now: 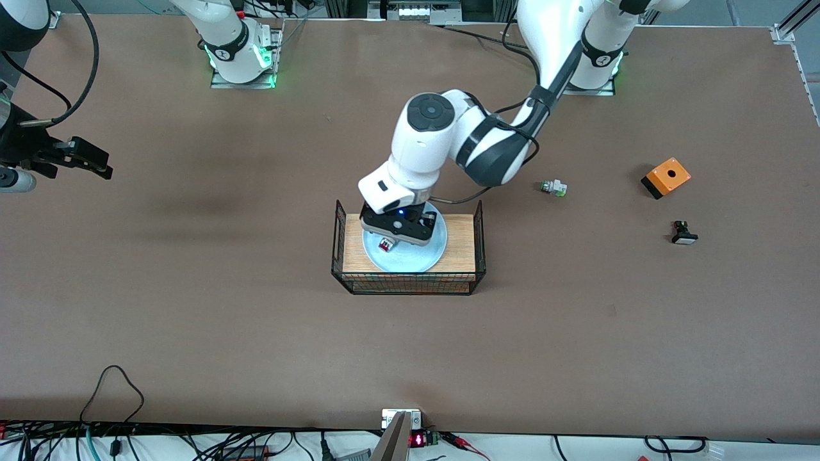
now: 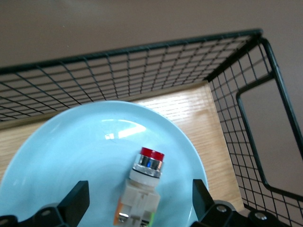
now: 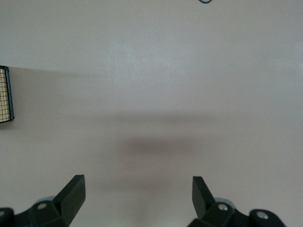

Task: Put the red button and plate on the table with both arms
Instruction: 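Lower the left gripper and grasp the red-capped button on the plate, then lift the red button with the left gripper while the right gripper approaches, then lower the red button onto the table while the right gripper grips plate, then lift the blue plate out of the basket with the right gripper, then lower the blue plate onto the table with the right gripper, then open the right gripper and draw it back from the plate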

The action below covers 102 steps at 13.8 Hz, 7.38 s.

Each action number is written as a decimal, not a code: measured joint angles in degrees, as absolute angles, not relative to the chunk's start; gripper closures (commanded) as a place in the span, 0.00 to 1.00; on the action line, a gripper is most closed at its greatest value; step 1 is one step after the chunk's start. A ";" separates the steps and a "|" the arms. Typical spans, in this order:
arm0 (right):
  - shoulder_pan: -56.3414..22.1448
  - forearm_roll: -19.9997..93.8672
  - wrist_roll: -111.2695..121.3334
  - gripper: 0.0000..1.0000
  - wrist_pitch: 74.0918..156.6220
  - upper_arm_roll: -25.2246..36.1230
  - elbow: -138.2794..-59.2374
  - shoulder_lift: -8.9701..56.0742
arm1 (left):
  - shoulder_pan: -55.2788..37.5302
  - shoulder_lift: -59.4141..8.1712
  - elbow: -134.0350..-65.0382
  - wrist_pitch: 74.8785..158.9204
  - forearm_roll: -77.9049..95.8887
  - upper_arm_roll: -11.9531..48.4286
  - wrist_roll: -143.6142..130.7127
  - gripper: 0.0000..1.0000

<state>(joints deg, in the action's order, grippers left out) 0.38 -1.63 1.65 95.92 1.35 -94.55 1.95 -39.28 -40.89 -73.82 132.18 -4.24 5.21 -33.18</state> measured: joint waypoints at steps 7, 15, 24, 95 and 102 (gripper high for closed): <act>0.39 -1.59 1.65 0.00 95.68 1.35 -94.55 1.95 | -40.28 -41.77 -74.67 132.06 -4.47 4.82 -31.24 0.82; 0.35 -0.70 1.65 0.00 95.65 1.35 -94.52 2.19 | -38.15 -31.20 -71.80 106.08 -4.46 4.02 -30.77 0.83; -17.94 10.36 -45.10 0.00 102.86 -5.28 -93.24 6.20 | -17.95 -22.99 -75.67 85.92 -4.70 3.31 -4.97 0.83; 9.13 -0.68 9.89 0.00 147.97 -3.21 -129.66 14.93 | -2.43 2.99 -105.05 100.33 0.17 0.55 2.98 0.00; 8.69 -0.65 9.52 0.00 115.08 -4.32 -107.40 11.62 | -2.43 3.08 -105.05 100.10 0.17 0.55 2.99 0.00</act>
